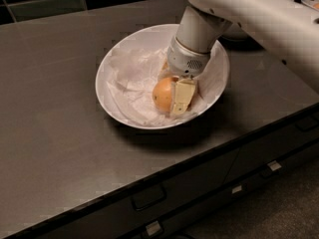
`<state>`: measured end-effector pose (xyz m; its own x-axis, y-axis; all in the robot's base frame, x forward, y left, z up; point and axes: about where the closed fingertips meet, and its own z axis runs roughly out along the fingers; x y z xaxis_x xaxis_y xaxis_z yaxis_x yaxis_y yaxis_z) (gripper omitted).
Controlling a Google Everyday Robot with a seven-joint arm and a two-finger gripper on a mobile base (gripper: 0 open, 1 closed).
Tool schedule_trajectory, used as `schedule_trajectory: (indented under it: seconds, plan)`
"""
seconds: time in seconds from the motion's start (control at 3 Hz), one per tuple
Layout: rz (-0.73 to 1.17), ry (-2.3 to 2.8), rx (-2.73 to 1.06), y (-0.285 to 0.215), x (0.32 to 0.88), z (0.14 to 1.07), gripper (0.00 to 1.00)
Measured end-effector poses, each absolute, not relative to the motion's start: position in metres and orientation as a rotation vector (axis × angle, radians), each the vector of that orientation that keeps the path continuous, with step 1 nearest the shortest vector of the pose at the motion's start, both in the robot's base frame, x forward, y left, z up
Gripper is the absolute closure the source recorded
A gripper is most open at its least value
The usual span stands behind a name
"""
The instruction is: Pick orange from white bowl
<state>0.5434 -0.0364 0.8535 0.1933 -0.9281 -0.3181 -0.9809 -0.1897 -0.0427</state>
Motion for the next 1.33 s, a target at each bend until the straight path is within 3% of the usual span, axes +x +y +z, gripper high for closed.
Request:
schedule_trajectory:
  seconds: [0.33,0.67,1.33]
  plan:
    - [0.362,1.823,-2.234,-0.035,0.5505,0.8465,0.23]
    - [0.362,1.822,-2.234,-0.0349,0.5505,0.8497,0.42]
    - [0.362,1.822,-2.234,-0.0349,0.5505,0.8497,0.88]
